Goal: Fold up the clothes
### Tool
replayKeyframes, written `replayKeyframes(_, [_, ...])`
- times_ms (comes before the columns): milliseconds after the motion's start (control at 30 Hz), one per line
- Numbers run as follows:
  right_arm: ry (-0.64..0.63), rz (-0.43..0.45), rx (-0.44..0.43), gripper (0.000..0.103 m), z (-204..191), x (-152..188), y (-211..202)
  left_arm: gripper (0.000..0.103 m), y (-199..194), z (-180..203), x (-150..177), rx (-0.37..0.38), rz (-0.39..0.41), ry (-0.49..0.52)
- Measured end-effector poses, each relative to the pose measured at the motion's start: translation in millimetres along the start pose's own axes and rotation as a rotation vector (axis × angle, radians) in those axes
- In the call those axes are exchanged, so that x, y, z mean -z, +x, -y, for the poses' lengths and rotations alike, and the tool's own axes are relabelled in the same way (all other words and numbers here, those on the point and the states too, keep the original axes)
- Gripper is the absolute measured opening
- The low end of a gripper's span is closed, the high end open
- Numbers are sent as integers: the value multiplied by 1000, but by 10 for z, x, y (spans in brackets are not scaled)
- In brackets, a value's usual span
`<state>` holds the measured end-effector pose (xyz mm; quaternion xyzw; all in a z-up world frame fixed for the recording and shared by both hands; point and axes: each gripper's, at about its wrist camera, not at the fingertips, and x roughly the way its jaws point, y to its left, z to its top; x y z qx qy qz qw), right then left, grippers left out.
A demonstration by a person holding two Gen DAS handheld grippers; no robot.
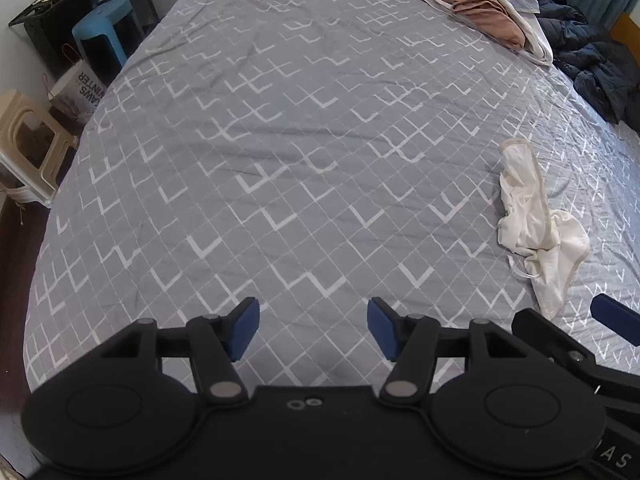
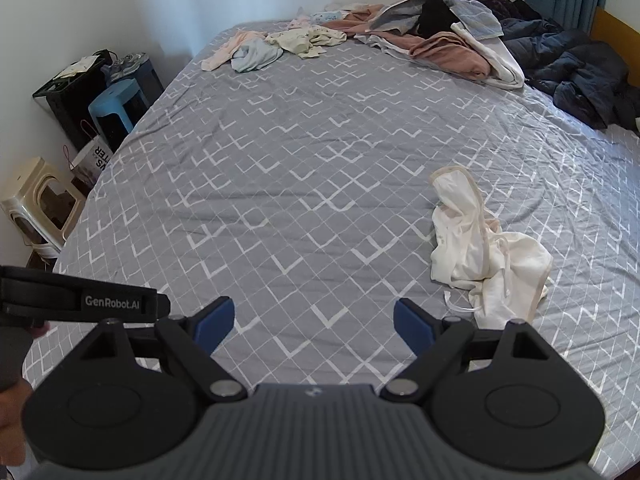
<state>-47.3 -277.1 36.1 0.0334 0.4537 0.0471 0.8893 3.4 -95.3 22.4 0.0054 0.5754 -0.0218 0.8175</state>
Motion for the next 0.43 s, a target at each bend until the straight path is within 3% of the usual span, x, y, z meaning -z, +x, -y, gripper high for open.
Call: replayKeyframes(433, [-18, -15, -7, 89, -20, 30, 9, 60, -52, -14, 13, -23, 26, 25])
